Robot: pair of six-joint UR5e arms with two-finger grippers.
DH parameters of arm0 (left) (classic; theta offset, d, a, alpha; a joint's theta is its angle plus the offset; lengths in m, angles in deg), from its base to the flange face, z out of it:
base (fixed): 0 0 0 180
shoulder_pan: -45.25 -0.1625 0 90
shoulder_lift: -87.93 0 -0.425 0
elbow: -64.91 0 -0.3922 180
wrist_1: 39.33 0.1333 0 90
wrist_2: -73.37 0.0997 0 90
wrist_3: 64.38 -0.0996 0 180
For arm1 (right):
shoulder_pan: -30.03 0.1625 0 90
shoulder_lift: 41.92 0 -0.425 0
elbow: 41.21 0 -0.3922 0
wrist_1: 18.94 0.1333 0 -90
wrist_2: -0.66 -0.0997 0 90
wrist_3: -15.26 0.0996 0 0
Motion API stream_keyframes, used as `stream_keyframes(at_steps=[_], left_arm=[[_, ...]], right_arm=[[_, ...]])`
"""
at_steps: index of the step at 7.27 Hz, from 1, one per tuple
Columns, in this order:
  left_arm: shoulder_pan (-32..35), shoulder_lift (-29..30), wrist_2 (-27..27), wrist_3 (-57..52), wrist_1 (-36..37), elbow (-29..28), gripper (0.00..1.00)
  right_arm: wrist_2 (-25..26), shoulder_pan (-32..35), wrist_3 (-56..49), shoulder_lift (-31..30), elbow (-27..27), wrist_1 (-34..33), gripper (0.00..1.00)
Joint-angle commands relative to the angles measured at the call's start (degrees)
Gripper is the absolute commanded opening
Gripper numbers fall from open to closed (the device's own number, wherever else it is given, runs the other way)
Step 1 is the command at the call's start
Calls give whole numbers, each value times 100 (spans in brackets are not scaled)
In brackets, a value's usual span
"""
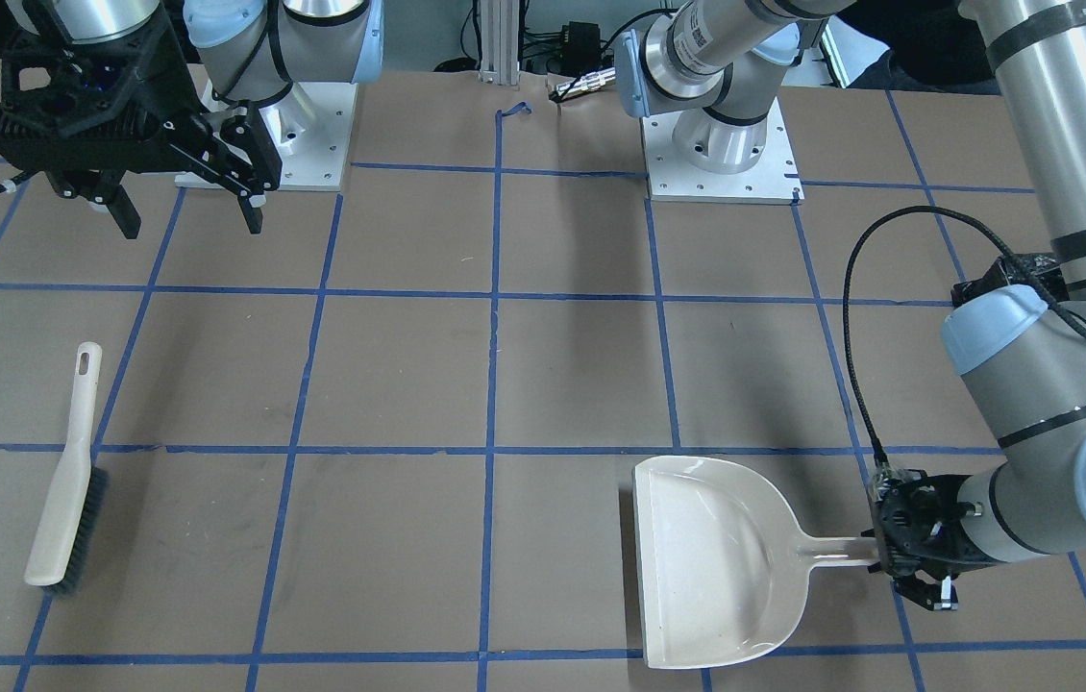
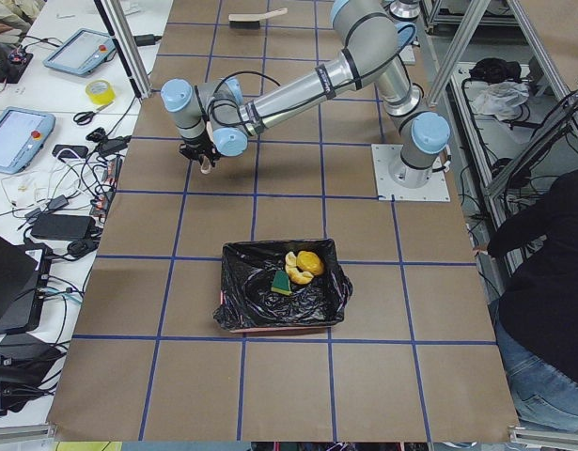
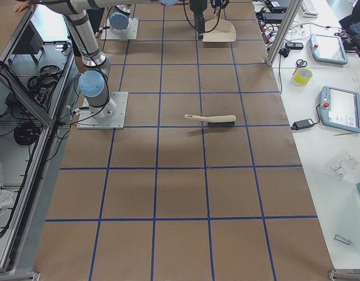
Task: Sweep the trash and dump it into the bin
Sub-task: 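Carry the empty dustpan back onto the table with the left gripper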
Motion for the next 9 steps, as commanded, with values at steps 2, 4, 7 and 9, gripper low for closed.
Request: stream_keyframes(at_steps=[2, 4, 7, 9], left_arm=[[238, -10, 247, 32, 130, 80, 0], [238, -1, 291, 58, 140, 115, 20], [238, -1, 291, 85, 140, 133, 98], [290, -132, 309, 242, 105, 107, 100]], right_arm=[[-25, 4, -1, -46, 1, 37, 100], [-34, 4, -1, -37, 1, 37, 100], [-7, -31, 16, -28, 1, 28, 100], [-34, -31, 43, -28, 1, 55, 100]])
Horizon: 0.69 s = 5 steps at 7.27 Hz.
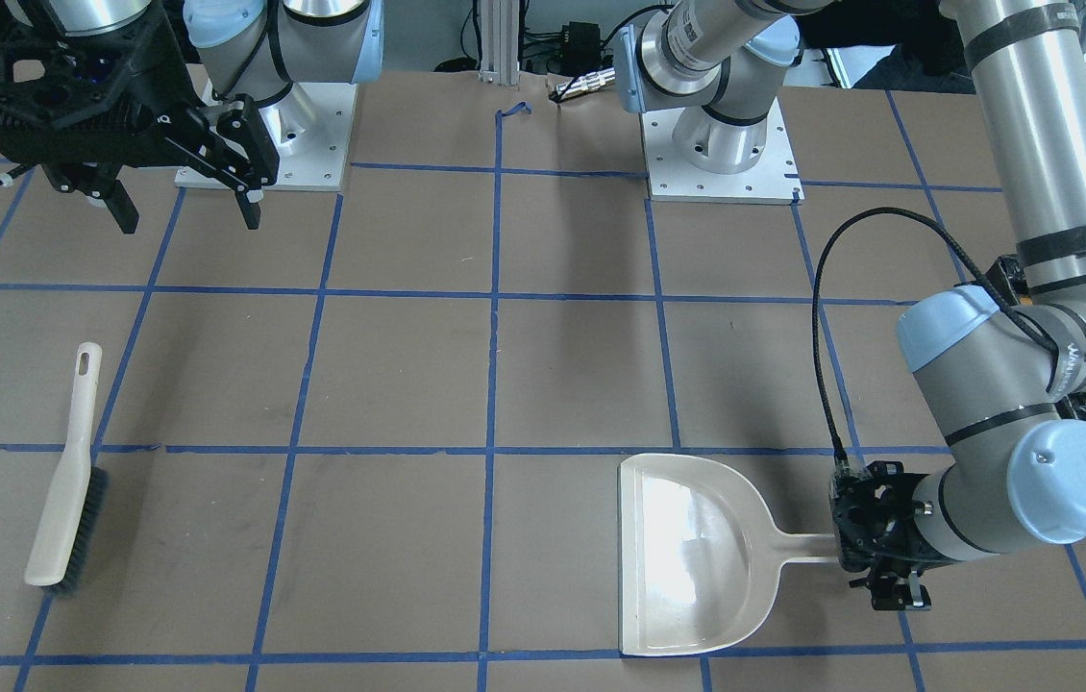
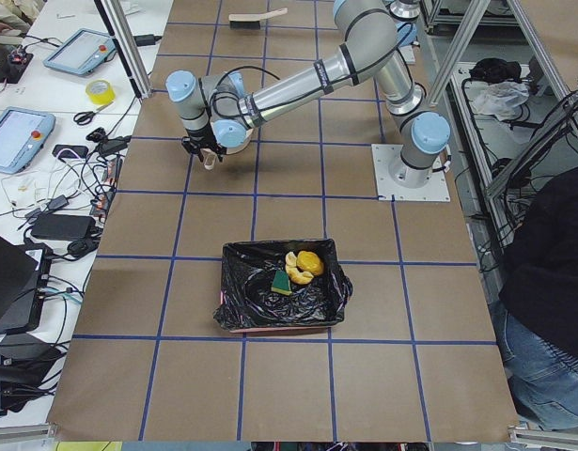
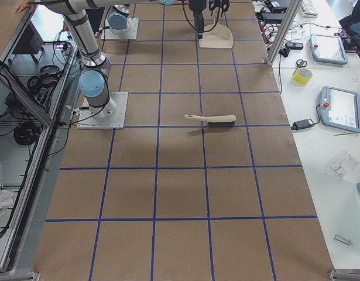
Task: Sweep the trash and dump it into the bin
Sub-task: 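Carry the empty dustpan back onto the table with the left gripper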
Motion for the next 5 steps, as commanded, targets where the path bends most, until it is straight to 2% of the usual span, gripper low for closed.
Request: stream_keyframes(at_steps=[1, 4, 5], left_arm=[[91, -268, 21, 282, -235, -84, 100], [538, -1076, -49, 1800, -1130, -76, 99], [680, -1331, -75, 2796, -1220, -50, 100]], right_arm=[[-1, 13, 13, -7, 0, 31, 100], [-1, 13, -5, -25, 0, 40, 100], [8, 13, -5, -77, 0, 40, 100]])
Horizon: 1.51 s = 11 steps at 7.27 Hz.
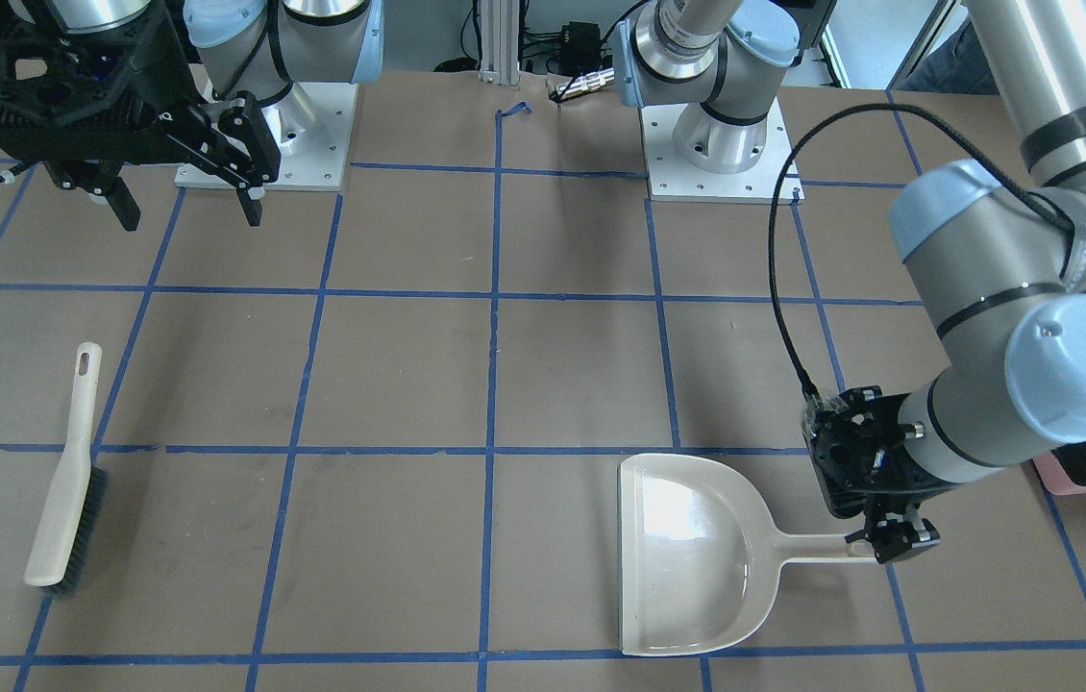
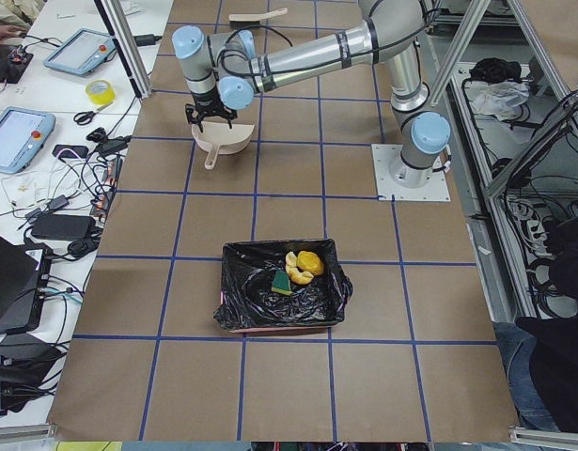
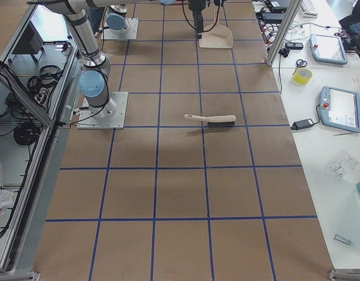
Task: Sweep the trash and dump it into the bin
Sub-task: 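Open the left gripper and release the dustpan handle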
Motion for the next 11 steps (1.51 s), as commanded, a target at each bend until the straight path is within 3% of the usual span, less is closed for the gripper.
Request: stream_keyframes(at_steps=[1, 3, 7, 11], left_arm=[[366, -634, -29, 1493, -290, 98, 100], [447, -1345, -282, 3273, -1164, 117, 100], [368, -2122, -364, 6149, -995, 626, 100], [341, -2377, -355, 7035, -986, 775, 100]], right_arm=[[5, 2, 7, -71, 0, 10, 100], [5, 2, -11, -80, 0, 19, 100], [5, 2, -2, -89, 0, 19, 100], [5, 2, -11, -89, 0, 19, 100]])
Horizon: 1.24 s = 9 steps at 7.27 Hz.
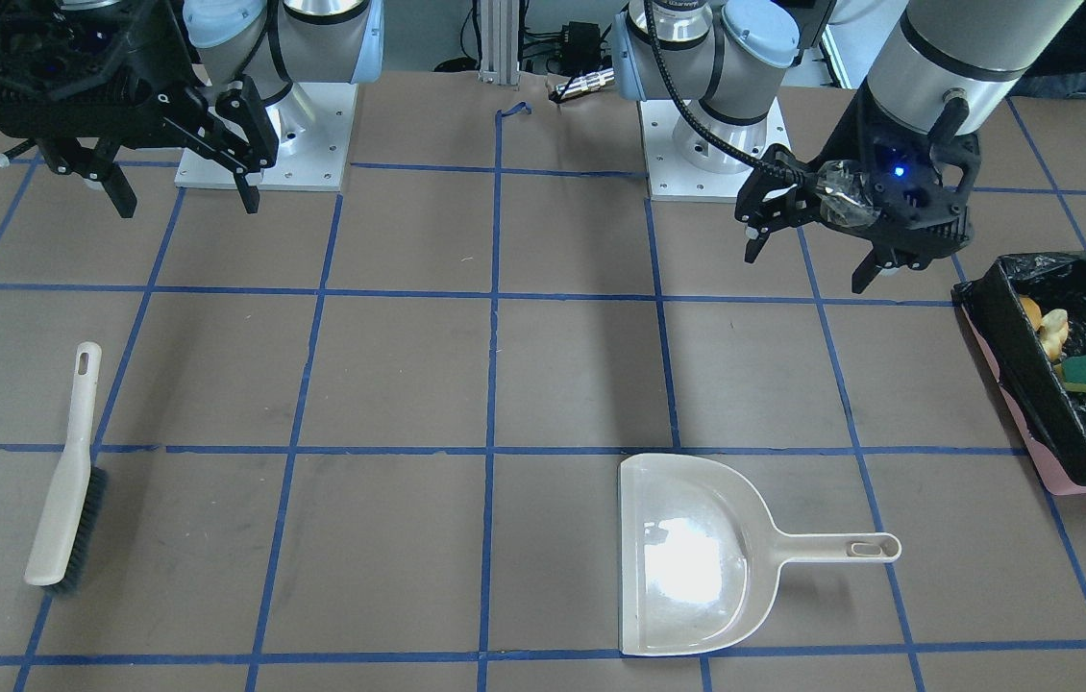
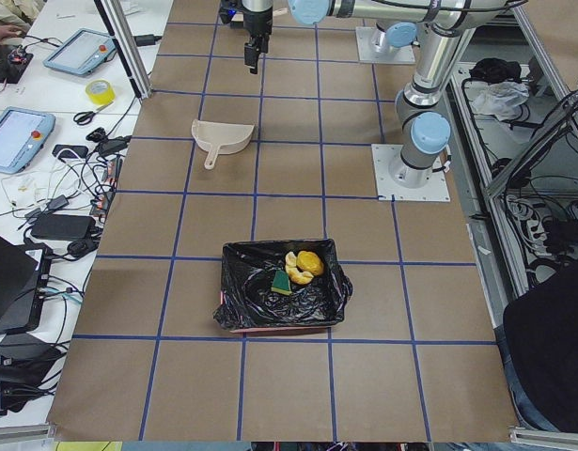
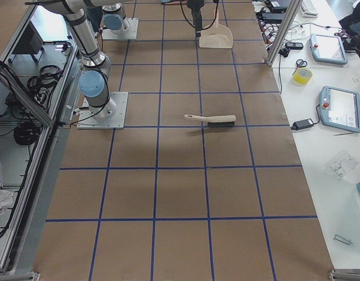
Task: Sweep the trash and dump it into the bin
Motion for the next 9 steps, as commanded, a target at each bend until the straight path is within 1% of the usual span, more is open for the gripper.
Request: stream_keyframes(at_steps=[1, 2, 4, 7, 9], left_arm=[[-14, -164, -7, 301, 37, 135, 100], [-5, -261, 2, 703, -15, 161, 100], [-5, -314, -16, 1004, -7, 249, 100], [-5, -428, -7, 1014, 63, 477, 100], [-5, -464, -7, 1014, 72, 504, 100]], right_arm=[[-3, 9, -3, 0, 0, 0, 100], [-3, 0, -3, 0, 0, 0, 100], [-3, 9, -3, 9, 0, 0, 100], [6, 9, 6, 9, 0, 0, 100], [6, 9, 6, 0, 35, 0, 100]])
